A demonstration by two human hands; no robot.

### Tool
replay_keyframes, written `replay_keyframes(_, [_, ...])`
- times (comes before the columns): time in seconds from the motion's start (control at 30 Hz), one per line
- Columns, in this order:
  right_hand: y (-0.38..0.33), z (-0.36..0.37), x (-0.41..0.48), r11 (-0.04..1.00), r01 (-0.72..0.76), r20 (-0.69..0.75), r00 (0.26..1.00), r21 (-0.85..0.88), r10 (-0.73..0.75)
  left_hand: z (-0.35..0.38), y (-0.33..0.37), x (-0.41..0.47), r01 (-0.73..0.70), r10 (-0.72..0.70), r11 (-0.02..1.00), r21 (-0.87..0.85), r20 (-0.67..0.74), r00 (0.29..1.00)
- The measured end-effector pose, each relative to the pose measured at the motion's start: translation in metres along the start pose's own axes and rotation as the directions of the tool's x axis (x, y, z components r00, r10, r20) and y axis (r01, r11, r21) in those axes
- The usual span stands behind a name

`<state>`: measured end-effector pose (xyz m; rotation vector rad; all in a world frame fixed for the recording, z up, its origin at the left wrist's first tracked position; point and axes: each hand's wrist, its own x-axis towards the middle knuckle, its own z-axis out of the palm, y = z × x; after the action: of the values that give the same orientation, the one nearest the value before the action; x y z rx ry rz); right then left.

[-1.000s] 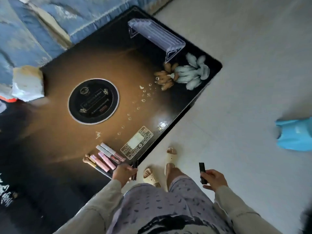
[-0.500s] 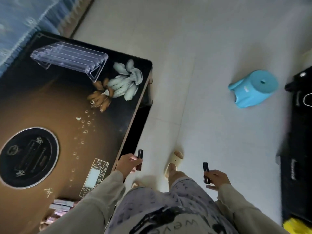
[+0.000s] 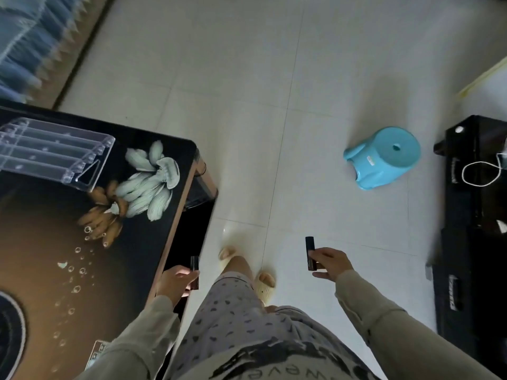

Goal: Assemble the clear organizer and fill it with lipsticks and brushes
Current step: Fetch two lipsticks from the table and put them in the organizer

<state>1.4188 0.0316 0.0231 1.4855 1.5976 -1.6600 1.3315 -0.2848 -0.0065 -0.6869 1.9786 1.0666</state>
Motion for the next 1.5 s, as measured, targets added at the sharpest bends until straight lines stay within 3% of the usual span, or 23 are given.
replay_keyframes(0.37, [-0.101,-0.022,0.074,0.992,-0.104,-0.084,0.990,0.078,0.110,0.031,0.175,0.101,-0.061,0.050,0.990,0.125,0.093,0.994])
replay_keyframes(0.57, [-0.173,-0.041,0.107,0.988,-0.126,-0.168,0.976,0.092,0.140,0.035,0.291,0.131,-0.194,0.190,0.981,0.011,0.140,0.972])
replay_keyframes(0.8, [-0.271,-0.027,0.159,0.994,-0.113,-0.167,0.980,-0.010,0.110,0.019,0.358,0.169,-0.187,0.191,0.981,-0.055,0.065,0.979])
replay_keyframes(1.07, [-0.422,0.024,0.245,0.954,0.003,0.054,0.998,-0.298,0.014,0.006,0.377,0.217,0.021,-0.052,0.970,-0.242,-0.120,0.991])
replay_keyframes(1.3, [-0.554,0.083,0.293,0.785,0.215,0.268,0.961,-0.582,-0.064,0.002,0.368,0.223,0.154,-0.300,0.845,-0.512,-0.214,0.930])
replay_keyframes(1.5, [-0.621,0.154,0.308,0.668,0.316,0.383,0.923,-0.674,-0.050,-0.005,0.370,0.230,0.189,-0.439,0.750,-0.634,-0.263,0.859])
